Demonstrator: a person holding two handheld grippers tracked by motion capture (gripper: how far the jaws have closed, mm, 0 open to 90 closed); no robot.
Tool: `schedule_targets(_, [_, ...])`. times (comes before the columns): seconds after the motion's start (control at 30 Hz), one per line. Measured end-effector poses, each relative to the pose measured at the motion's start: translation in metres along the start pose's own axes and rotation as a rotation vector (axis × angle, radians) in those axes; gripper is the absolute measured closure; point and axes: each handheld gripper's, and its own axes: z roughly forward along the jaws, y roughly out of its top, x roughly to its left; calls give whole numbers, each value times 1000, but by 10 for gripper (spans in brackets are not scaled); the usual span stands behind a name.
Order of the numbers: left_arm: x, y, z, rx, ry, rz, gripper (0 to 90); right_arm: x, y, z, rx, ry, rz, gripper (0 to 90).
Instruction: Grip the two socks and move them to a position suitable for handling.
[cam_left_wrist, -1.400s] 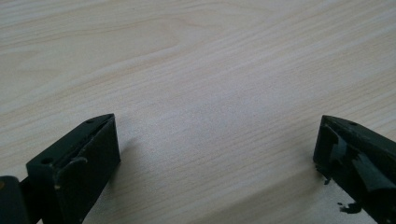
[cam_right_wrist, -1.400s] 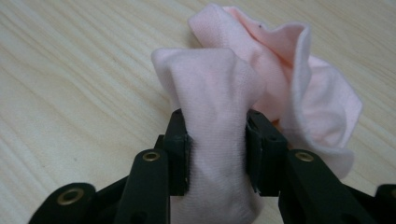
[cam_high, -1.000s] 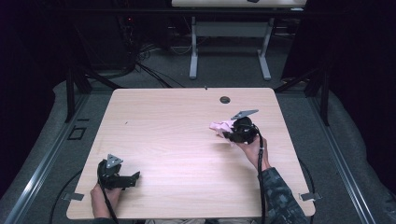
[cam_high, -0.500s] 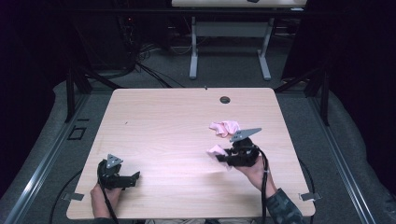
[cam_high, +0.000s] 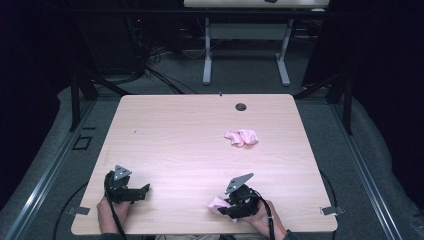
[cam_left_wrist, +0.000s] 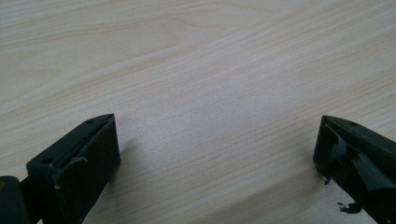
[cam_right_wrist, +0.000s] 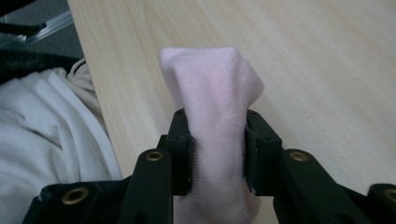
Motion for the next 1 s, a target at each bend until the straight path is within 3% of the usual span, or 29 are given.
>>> schedule_targets(0.03, [0,0,0,0,0,0,1,0,0,1,5,-2,-1,545])
schedule_targets(0.07, [0,0,0,0,0,0,1,0,0,1,5,-2,-1,545])
schedule_targets(0.13, [0,0,0,0,0,1,1,-1,0,-1,-3,-12,8,365])
schedule_targets(0.17, [0,0,0,0,0,1,1,-6,2,-7,-38,-26,28,241])
schedule_targets(0.2, [0,0,0,0,0,0,1,-6,2,-7,-38,-26,28,241])
schedule_targets(0.23, [0,0,0,0,0,0,1,-16,6,-17,-83,-37,43,187])
schedule_targets(0.3, [0,0,0,1,0,1,2,-22,8,-23,-105,-51,53,155])
schedule_targets(0.33, [0,0,0,0,0,1,1,-38,14,-35,-149,-84,76,126])
schedule_targets(0.37, [0,0,0,0,0,1,1,-38,14,-35,-149,-84,76,126])
schedule_targets(0.4, [0,0,0,1,0,1,1,-58,21,-46,-180,-131,101,73])
schedule_targets(0.57, [0,0,0,0,0,0,1,-111,38,-56,-206,-229,167,14])
schedule_targets(0.6, [0,0,0,0,0,0,1,-111,38,-56,-206,-229,167,14])
schedule_targets(0.63, [0,0,0,1,0,1,2,-135,44,-53,-203,-252,203,9])
schedule_targets(0.67, [0,0,0,1,0,1,1,-135,44,-53,-203,-252,203,9])
schedule_targets(0.7, [0,0,0,0,0,0,2,-153,50,-48,-199,-270,238,6])
schedule_targets(0.77, [0,0,0,0,-1,0,1,-170,55,-43,-190,-287,267,2])
schedule_targets(0.8, [0,0,0,0,-1,0,1,-170,55,-43,-190,-287,267,2])
schedule_targets(0.83, [0,0,0,0,-1,0,1,-185,61,-36,-180,-298,298,2])
schedule_targets(0.9, [0,0,0,0,-1,0,1,-191,62,-34,-177,-302,306,2])
schedule_targets(1.0, [0,0,0,0,-1,1,2,-215,72,-19,-144,-327,359,1])
